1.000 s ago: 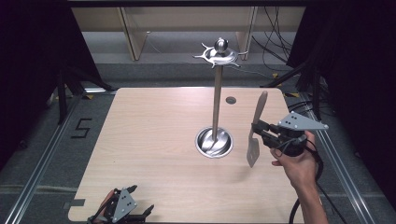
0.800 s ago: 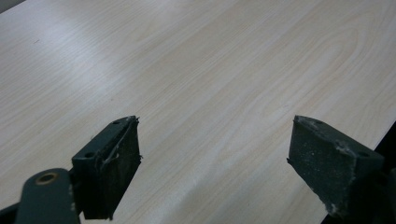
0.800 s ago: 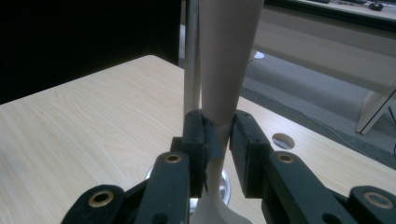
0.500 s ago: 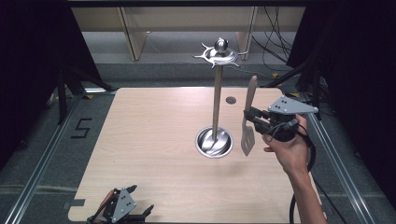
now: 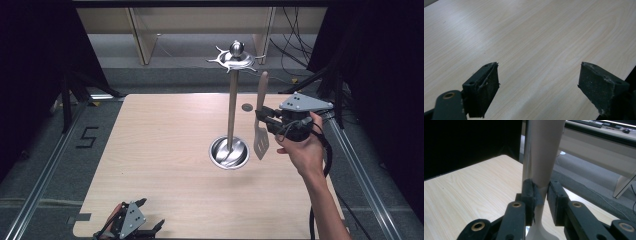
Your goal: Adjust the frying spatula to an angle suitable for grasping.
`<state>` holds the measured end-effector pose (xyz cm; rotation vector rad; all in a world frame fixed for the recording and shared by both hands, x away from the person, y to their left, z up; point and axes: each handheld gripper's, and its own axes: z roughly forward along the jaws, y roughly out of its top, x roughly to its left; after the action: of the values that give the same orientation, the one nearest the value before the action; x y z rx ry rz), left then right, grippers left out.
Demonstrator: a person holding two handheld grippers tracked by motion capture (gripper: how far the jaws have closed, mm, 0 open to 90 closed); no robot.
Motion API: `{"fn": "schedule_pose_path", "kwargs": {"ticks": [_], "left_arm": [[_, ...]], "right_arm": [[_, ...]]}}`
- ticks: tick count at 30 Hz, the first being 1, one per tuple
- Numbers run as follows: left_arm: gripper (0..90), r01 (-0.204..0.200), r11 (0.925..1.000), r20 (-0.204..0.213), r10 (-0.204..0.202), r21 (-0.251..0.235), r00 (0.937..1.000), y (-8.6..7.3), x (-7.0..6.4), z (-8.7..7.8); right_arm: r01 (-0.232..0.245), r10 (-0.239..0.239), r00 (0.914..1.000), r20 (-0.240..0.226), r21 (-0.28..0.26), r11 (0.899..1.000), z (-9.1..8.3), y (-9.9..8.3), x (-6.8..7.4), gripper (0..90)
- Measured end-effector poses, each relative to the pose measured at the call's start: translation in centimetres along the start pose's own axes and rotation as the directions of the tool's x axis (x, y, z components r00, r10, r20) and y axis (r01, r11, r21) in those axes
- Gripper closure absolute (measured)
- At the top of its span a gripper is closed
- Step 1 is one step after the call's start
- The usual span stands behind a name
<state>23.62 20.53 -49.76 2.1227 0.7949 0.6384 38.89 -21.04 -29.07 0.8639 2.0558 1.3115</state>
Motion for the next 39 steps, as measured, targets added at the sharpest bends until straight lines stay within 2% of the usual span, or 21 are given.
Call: {"fn": "schedule_pose_path", "kwargs": {"ticks": [1,2,4,5,7,9,10,13,14,17,20,21,23,24,26,28,29,32,35,36,39], "left_arm": [[15.8,0.012,0.9997,-0.013,-0.013,-0.023,0.9998,-0.1,-0.2,0.2],[15.7,0.001,1.0000,0.000,-0.001,0.001,1.0000,0.0,0.0,0.0],[15.8,0.001,1.0000,-0.001,-0.001,0.001,1.0000,0.0,0.0,-0.1],[15.8,0.026,0.9995,-0.011,-0.026,0.018,0.9996,-0.1,-0.2,-0.2],[15.8,0.039,0.9992,-0.005,-0.039,0.006,0.9992,-0.1,-0.3,-0.2],[15.7,0.036,0.9993,-0.004,-0.036,0.008,0.9993,-0.1,-0.2,-0.2],[15.8,0.037,0.9993,-0.004,-0.037,0.007,0.9993,-0.1,-0.2,-0.2],[15.8,0.037,0.9993,-0.004,-0.036,0.008,0.9993,-0.1,-0.2,-0.2],[15.8,0.036,0.9993,-0.004,-0.036,0.008,0.9993,-0.1,-0.2,-0.2],[15.8,0.020,0.9996,-0.011,-0.020,0.022,0.9997,-0.1,-0.2,-0.2],[15.7,0.012,0.9997,-0.015,-0.012,0.020,0.9998,0.0,-0.2,-0.2],[15.8,0.020,0.9995,-0.008,-0.020,0.023,0.9998,-0.1,-0.2,-0.2],[15.8,0.012,0.9997,-0.011,-0.011,0.022,0.9999,0.0,-0.1,-0.2],[15.7,0.037,0.9993,-0.002,-0.037,0.008,0.9993,-0.1,-0.3,-0.2],[15.7,0.034,0.9994,-0.003,-0.034,0.008,0.9994,-0.1,-0.2,-0.2],[15.7,0.004,0.9999,-0.006,-0.003,0.011,1.0000,0.0,-0.1,-0.2],[15.7,0.034,0.9994,-0.001,-0.034,0.010,0.9994,-0.1,-0.3,-0.2],[15.7,0.032,0.9994,-0.001,-0.032,0.010,0.9995,-0.1,-0.3,-0.2],[15.7,0.010,0.9999,-0.005,-0.010,0.009,0.9999,0.0,-0.1,-0.2],[15.7,-0.030,0.9995,0.002,0.030,-0.005,0.9996,0.1,0.1,-0.1],[15.7,-0.021,0.9998,0.001,0.021,-0.006,0.9998,0.1,0.1,-0.1]], "right_arm": [[0.003,-0.003,1.0000,0.002,0.001,1.000,0.2,0.2,0.1,76.9],[0.009,-0.009,1.0000,0.002,0.004,1.000,0.2,0.3,0.1,76.9],[0.007,-0.007,1.0000,0.005,0.009,1.000,0.4,0.5,0.1,76.9],[0.007,-0.007,0.9999,0.013,0.002,1.000,0.7,0.7,0.2,76.8],[0.007,-0.007,0.9999,0.008,0.013,1.000,0.7,0.8,0.2,76.9],[0.013,-0.013,0.9997,0.023,0.011,1.000,0.9,0.8,0.3,76.8],[0.009,-0.009,0.9999,0.009,0.022,1.000,1.0,0.9,0.2,76.8],[-0.001,0.001,0.9999,0.013,0.036,0.999,1.1,0.9,0.2,76.8],[0.010,-0.010,0.9996,0.026,0.020,1.000,1.2,0.9,0.1,76.8],[0.019,-0.020,0.9993,0.033,0.021,1.000,1.3,1.1,0.1,76.8],[0.010,-0.011,0.9999,0.013,0.038,0.999,1.3,1.2,0.1,76.8],[0.021,-0.023,0.9992,0.033,0.034,0.999,1.3,1.3,0.0,76.8],[0.022,-0.023,0.9992,0.031,0.042,0.999,1.3,1.5,0.0,76.8],[0.017,-0.018,0.9994,0.030,0.050,0.999,1.3,1.5,0.0,76.8],[0.027,-0.029,0.9987,0.042,0.045,0.999,1.5,1.6,0.0,76.8],[0.027,-0.029,0.9989,0.035,0.053,0.998,1.6,1.6,0.0,76.8],[0.036,-0.039,0.9983,0.044,0.057,0.998,1.7,1.6,-0.1,76.8],[0.039,-0.042,0.9976,0.055,0.050,0.998,2.0,1.5,0.0,76.8],[0.035,-0.038,0.9980,0.051,0.048,0.998,2.2,1.5,0.1,76.7],[0.040,-0.043,0.9981,0.044,0.057,0.998,2.2,1.6,0.0,76.7],[0.030,-0.032,0.9981,0.054,0.041,0.999,2.4,1.5,0.1,76.7]]}}
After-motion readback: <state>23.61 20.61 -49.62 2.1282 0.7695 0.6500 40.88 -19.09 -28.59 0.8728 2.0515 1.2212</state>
